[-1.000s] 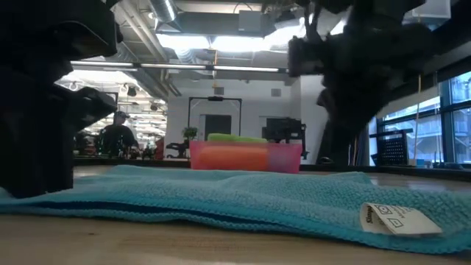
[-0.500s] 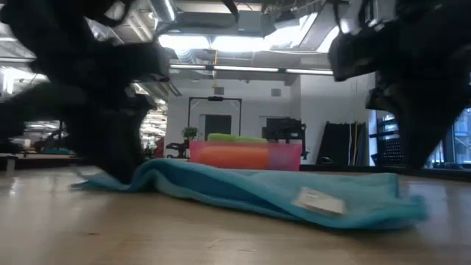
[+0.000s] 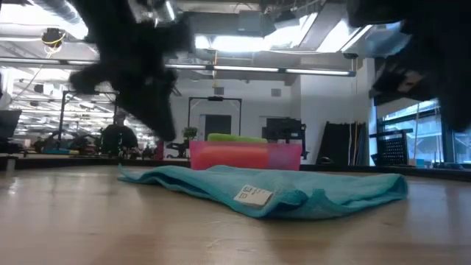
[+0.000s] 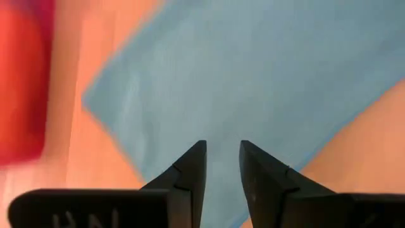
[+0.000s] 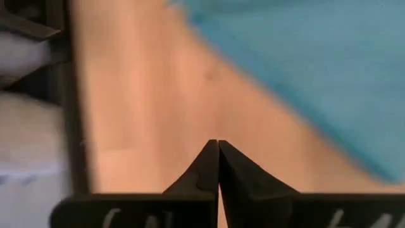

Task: Roll microfiber towels into tight, uniform cylinder then place into a basket
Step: Roll the blue microfiber cloth

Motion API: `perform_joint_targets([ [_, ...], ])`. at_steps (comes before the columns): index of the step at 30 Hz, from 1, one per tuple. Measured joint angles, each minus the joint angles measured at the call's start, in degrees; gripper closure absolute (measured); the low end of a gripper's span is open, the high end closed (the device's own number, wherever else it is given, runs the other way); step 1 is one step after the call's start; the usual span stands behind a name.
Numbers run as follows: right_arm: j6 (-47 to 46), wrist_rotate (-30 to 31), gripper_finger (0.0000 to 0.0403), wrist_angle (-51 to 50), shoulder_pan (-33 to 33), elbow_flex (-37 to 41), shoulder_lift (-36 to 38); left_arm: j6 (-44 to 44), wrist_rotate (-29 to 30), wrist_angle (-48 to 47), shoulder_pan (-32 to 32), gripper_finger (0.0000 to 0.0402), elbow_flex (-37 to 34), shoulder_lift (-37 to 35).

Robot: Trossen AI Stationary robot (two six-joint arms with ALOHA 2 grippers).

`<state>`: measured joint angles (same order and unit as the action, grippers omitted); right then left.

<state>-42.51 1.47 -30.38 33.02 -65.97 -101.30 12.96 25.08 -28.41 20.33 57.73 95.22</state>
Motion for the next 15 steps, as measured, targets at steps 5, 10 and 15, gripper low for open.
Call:
perform_joint_targets([
  [5, 4.1, 8.6, 0.0395, -1.7, -6.3, -0.1, -0.2, 0.7, -3.9, 17.4, 4.0, 0.0316, 1.2, -0.3],
  [10, 13.0, 7.6, 0.0395, 4.4, -14.4, -0.1, -0.3, -0.9, -5.2, 38.5, 8.0, 0.0316, 1.3, 4.7],
  [15, 20.6, 6.1, 0.0398, 7.9, -20.8, -0.1, -0.3, 0.5, -2.3, 42.8, 9.9, 0.0316, 1.2, 8.9],
])
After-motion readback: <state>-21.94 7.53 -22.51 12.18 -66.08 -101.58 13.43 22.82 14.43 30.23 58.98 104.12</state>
